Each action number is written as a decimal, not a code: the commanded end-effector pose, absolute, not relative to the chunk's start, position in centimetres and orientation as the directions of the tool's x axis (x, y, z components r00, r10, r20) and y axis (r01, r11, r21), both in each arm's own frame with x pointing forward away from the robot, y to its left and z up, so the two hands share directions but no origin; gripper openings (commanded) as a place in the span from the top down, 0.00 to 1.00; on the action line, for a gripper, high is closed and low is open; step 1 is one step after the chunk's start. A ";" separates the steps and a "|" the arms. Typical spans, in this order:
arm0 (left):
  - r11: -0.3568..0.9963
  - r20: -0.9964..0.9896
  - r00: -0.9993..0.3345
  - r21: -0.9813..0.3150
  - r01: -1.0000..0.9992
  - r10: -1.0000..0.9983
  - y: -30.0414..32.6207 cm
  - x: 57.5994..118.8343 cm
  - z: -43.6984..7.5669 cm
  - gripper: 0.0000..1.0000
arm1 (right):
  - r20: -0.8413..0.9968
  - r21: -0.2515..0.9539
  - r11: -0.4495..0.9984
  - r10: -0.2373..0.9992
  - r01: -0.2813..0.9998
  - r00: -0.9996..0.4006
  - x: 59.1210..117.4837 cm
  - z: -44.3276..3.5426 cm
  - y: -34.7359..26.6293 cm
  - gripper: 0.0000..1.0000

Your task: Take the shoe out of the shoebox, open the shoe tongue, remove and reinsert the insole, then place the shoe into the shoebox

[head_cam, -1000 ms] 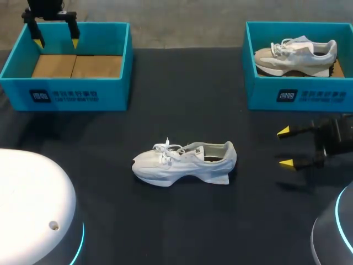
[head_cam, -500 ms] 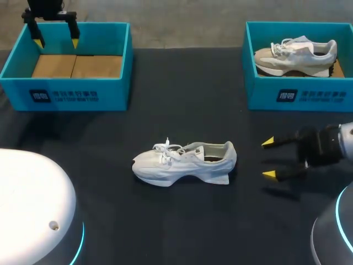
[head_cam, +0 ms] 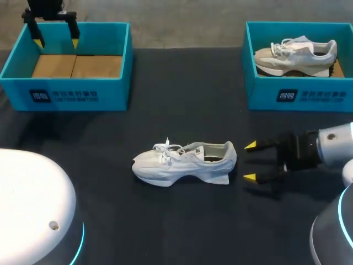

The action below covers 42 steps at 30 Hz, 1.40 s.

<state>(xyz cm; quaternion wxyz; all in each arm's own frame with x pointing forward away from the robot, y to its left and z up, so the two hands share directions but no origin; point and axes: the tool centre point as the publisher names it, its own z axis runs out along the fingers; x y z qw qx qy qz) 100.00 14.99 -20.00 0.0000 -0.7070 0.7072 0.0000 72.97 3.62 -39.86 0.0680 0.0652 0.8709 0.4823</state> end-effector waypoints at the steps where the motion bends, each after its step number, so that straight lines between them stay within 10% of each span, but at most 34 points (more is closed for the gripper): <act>1: 0.000 0.000 0.000 0.000 -1.000 -1.000 15.0 100.0 -20.0 0.00 | -0.049 0.842 0.538 0.168 0.050 -0.985 74.0 -40.3 5.4 0.00; 41: 0.000 0.000 0.000 0.000 -1.000 -1.000 15.0 100.0 -20.0 0.00 | 0.006 0.881 0.468 0.131 0.067 -0.991 74.5 -42.8 12.8 0.00; 42: 0.000 0.000 0.000 0.000 -1.000 -1.000 15.0 100.0 -20.0 0.00 | 0.006 0.882 0.466 0.129 0.066 -0.992 74.4 -42.8 12.9 0.52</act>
